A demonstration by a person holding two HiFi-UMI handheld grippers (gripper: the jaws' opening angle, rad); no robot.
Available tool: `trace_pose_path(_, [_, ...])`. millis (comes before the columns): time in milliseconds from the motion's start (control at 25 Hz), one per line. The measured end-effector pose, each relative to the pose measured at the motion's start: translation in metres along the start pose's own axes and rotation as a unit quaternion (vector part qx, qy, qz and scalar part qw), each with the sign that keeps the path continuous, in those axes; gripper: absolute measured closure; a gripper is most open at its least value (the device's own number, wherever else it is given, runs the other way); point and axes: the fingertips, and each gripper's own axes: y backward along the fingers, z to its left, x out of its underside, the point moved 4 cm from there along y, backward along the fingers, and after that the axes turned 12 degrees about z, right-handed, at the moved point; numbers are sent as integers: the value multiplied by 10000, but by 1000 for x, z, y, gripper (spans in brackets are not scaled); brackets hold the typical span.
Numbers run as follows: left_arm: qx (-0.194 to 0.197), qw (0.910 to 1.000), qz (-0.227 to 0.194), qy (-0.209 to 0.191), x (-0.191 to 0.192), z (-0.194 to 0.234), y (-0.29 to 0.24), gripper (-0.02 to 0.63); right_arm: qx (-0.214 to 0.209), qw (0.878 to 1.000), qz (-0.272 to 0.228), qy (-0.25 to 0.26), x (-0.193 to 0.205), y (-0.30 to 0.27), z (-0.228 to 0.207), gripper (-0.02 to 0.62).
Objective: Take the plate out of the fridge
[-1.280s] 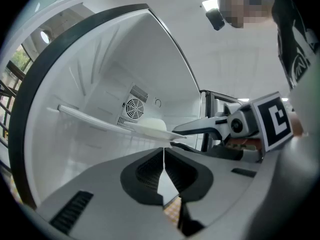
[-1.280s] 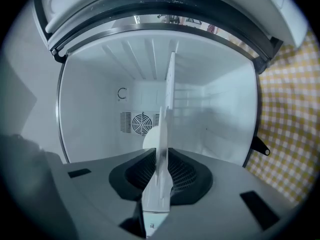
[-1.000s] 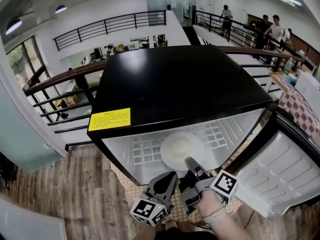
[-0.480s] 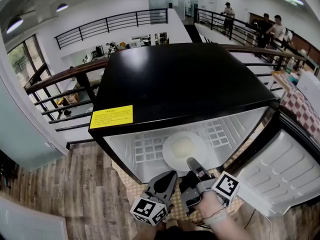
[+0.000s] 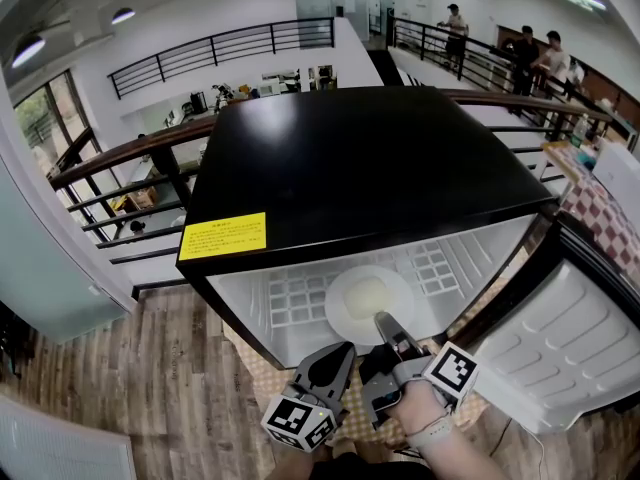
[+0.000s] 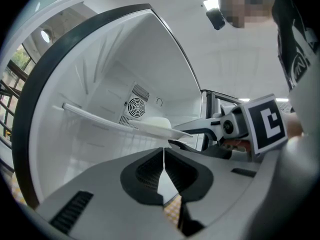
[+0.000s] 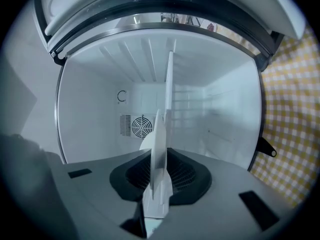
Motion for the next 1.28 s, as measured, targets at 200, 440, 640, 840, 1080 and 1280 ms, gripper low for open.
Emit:
trace_pose_path(200, [-28, 10000, -1, 6, -1, 2, 3, 591, -65, 9999, -43, -76, 2, -2, 1, 540])
trace_pose_path(440, [-37, 10000, -2, 6, 0, 2, 4, 591, -33, 9998, -55, -173, 7, 3, 0, 546])
trace_pose_path(640, [-1, 10000, -4, 15, 1, 0, 2, 591, 4, 9999, -92, -144, 3, 3, -1, 545])
trace_pose_path(840, [16, 10000, 5, 16, 2, 0, 2, 591, -79, 9998, -120, -152, 1, 1, -1, 545])
trace_pose_path(1080, [-12, 10000, -4, 27, 1, 1, 6, 591, -243, 9989, -222, -321, 3, -1, -2, 546])
trace_pose_path(1280, [-53, 10000, 7, 13, 3, 1, 11, 591, -293, 9989, -254, -276, 4, -1, -1, 548])
